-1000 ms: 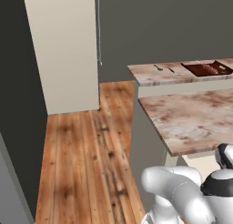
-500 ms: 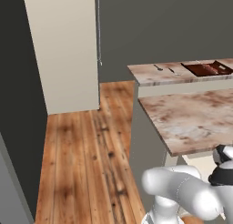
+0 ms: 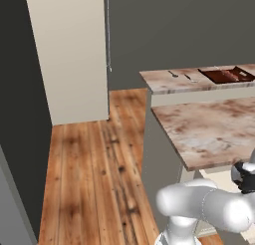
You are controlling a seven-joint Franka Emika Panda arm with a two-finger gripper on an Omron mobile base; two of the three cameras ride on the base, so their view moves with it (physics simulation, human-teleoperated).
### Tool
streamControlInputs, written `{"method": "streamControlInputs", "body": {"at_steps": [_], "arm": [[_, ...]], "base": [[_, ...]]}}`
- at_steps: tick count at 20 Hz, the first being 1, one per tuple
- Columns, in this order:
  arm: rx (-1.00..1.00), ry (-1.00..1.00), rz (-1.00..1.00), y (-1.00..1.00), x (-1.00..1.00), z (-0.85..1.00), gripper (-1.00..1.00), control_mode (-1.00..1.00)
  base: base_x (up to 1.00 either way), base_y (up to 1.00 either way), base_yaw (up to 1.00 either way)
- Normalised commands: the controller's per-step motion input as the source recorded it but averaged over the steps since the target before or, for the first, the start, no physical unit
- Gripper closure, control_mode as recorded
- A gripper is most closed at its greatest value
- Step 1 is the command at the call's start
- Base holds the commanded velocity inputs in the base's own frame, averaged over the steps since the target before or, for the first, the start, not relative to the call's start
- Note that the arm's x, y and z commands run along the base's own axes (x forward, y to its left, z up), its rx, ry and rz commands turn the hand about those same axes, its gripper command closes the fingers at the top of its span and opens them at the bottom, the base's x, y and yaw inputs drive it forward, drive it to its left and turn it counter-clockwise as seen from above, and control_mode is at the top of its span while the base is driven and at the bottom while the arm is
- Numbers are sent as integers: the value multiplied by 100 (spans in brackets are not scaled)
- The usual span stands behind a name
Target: Take the tongs from the drawer on the right and place them on the dining counter next to the tray containing the kebab skewer.
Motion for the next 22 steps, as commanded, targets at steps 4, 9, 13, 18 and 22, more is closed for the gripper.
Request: {"method": "streamControlInputs", "body": {"at_steps": [4,9,13,18,22], "arm": [[7,0,0,0,8,-27,-100,-100],[6,0,0,-1,6,-20,-100,-100],[3,0,0,-10,7,-13,-100,-100],[0,0,0,-13,9,-17,-100,-100],[0,0,0,-12,15,-32,-100,-100]], "base": [[0,0,0],[0,0,0],[0,0,0],[0,0,0],[0,0,0]]}}
